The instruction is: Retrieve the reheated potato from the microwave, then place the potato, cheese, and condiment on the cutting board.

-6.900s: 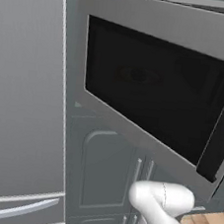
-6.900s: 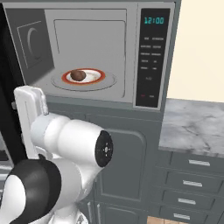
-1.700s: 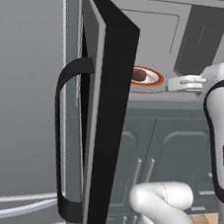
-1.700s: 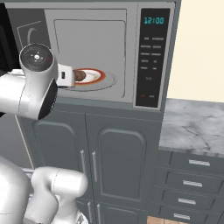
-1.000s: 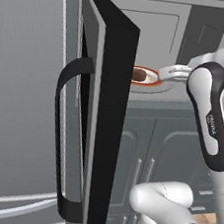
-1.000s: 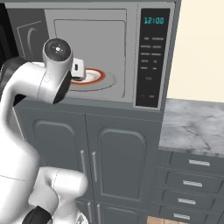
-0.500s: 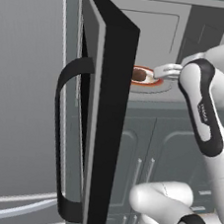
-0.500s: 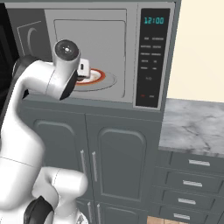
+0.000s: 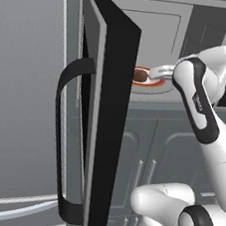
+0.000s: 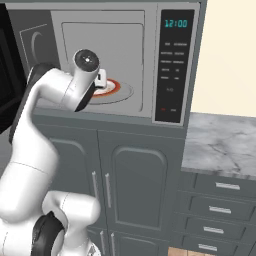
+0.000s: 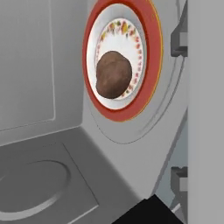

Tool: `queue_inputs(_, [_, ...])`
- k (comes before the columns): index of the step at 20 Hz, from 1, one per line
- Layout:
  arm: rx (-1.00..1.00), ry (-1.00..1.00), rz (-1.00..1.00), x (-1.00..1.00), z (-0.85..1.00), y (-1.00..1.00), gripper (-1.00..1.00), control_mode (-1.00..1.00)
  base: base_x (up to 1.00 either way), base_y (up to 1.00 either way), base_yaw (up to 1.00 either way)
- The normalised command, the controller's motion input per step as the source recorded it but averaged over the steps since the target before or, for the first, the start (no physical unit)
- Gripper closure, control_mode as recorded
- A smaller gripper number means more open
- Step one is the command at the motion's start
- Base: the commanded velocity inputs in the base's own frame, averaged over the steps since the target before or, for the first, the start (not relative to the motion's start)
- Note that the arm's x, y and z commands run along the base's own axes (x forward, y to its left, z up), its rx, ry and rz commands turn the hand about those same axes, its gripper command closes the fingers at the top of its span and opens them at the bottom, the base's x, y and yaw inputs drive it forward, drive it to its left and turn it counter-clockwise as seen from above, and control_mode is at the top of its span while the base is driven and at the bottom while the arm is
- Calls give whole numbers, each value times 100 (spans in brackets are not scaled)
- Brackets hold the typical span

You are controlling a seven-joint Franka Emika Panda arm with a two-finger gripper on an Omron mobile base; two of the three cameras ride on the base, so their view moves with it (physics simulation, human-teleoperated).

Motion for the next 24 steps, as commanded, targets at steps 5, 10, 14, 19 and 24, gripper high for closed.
queue_inputs(5, [-1,3,12,48,-4,0,-100,-100,0,0,0])
queue_inputs(10, [-8,4,9,38,-6,3,-100,-100,0,0,0])
queue_inputs(14, [-12,1,3,28,-11,5,-100,-100,0,0,0])
queue_inputs(19, [-15,1,0,19,-19,9,-100,-100,0,0,0])
queue_inputs(24, [-8,0,0,27,-13,5,-100,-100,0,0,0])
